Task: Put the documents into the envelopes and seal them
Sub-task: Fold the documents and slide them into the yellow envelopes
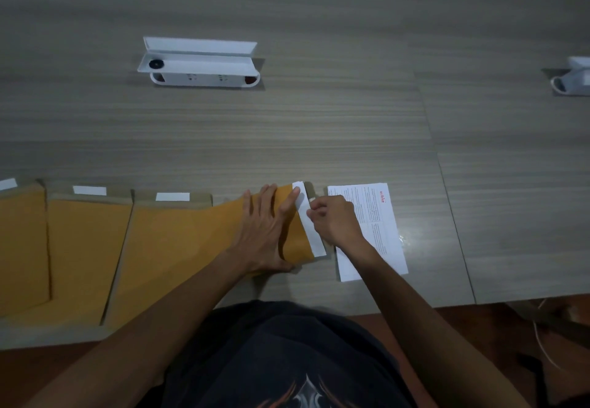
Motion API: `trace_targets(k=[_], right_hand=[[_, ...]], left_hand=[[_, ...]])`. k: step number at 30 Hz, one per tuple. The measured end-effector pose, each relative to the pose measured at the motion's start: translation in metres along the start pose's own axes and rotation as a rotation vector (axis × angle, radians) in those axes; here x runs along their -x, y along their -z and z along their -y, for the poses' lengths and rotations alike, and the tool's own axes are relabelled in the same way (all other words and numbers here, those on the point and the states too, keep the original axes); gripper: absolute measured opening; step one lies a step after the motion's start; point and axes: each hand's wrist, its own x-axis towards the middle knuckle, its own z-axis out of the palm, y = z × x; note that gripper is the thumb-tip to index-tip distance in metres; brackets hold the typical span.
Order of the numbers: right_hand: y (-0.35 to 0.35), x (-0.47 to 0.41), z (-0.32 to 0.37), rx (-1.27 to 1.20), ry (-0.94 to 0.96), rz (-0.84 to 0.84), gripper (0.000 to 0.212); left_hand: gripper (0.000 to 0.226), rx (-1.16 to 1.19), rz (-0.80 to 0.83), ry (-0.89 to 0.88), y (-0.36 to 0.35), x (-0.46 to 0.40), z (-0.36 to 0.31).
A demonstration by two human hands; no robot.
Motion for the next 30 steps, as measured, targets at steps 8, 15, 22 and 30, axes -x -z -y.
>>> trace_targets(k=[8,15,22,30], right_hand=[[-0.011,-0.008,0.006,-0.018,-0.01,0.102,0.016],[-0.01,-0.009,0.004,-0.057,0.033,0.151,0.021],[-0.007,-0.012,0.012,0.021,0.069,0.221,0.029],[0.008,-0.029,-0.02,-0.167,0.006,-0.171,0.03]], left_hand=[[0.152,-0.017,-0.013,0.015,0.002,-0.001,-0.001],[0.154,0.001,-0.004,0.066,-0.003,-0.004,0.0],[0.151,-0.005,-0.03,0.184,-0.009,-0.007,0.003],[0.129,-0.011,0.069,0.634,-0.006,-0.035,-0.008]])
